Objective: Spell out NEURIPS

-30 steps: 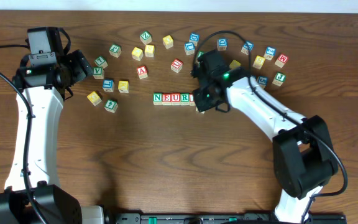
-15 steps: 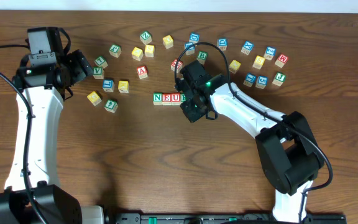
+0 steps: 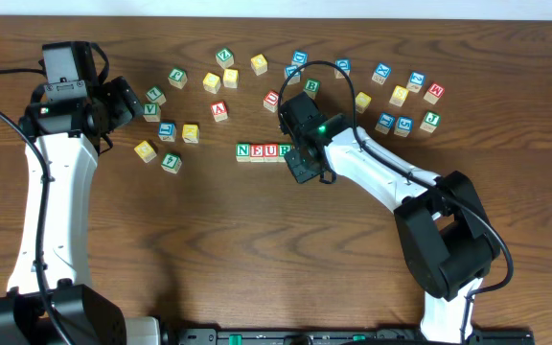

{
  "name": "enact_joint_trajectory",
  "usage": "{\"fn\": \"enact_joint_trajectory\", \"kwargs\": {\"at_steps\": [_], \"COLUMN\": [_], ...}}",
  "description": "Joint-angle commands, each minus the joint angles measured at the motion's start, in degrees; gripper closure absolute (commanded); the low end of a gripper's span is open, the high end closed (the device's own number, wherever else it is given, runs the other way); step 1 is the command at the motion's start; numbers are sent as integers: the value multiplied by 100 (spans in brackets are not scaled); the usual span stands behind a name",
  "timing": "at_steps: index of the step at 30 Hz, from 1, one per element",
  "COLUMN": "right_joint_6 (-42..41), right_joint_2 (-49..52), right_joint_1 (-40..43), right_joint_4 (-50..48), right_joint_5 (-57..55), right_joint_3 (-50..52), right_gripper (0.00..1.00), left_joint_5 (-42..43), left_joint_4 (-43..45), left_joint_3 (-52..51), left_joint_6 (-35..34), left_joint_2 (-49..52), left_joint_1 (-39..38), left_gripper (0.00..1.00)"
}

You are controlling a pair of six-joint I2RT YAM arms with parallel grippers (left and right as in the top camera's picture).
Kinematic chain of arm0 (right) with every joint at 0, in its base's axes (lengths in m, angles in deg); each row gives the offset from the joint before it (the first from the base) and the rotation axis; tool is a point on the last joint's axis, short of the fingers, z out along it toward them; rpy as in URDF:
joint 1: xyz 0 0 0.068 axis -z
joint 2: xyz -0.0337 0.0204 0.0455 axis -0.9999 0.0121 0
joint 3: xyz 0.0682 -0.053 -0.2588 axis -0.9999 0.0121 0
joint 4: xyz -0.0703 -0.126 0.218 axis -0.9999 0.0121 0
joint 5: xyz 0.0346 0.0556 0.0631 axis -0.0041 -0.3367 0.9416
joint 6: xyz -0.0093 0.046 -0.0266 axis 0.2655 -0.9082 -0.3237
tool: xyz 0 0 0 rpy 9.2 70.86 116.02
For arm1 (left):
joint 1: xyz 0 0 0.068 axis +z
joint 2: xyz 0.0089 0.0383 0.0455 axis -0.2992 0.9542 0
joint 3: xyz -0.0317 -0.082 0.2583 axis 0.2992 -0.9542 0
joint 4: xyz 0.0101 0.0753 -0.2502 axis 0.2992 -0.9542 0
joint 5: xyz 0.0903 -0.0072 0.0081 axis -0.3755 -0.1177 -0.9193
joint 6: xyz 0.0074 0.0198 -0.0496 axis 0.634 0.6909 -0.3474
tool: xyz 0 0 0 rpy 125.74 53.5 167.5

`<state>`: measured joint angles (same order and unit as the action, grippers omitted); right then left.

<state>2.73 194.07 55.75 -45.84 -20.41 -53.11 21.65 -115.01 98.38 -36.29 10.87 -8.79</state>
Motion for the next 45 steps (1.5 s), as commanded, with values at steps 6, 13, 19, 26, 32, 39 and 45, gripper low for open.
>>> {"fn": "enact_joint_trajectory", "kwargs": {"at_steps": [6,13,19,26,32,39,45], "right_joint_6": [-557,-632,-632,-1270,-1644,-1770,-1768], "right_joint_2": [96,96,33,-468,-367,52,356], "right_joint_1": [155,326,391,695,1080,1130,1128], "right_joint_4": [-114,-387,-483,74,535,522,457], "right_joint_5": [-476,-450,-354,-192,94,308,538], "right_joint_3": [-66,-66,-122,-284,-240,-219,-219], "right_gripper": [99,99,99,95,97,99,99], "left_joint_5": [-35,-35,-35,-35,-35,-35,-35], "left_joint_4": [0,0,0,0,0,0,0], "left_joint_3": [72,72,72,72,72,72,72], "left_joint_6": [9,9,9,9,9,9,9], "left_joint_2": [46,46,46,46,46,46,46], "left_joint_1": [15,15,15,15,15,15,15], "left_gripper": [2,2,2,2,2,2,2]}}
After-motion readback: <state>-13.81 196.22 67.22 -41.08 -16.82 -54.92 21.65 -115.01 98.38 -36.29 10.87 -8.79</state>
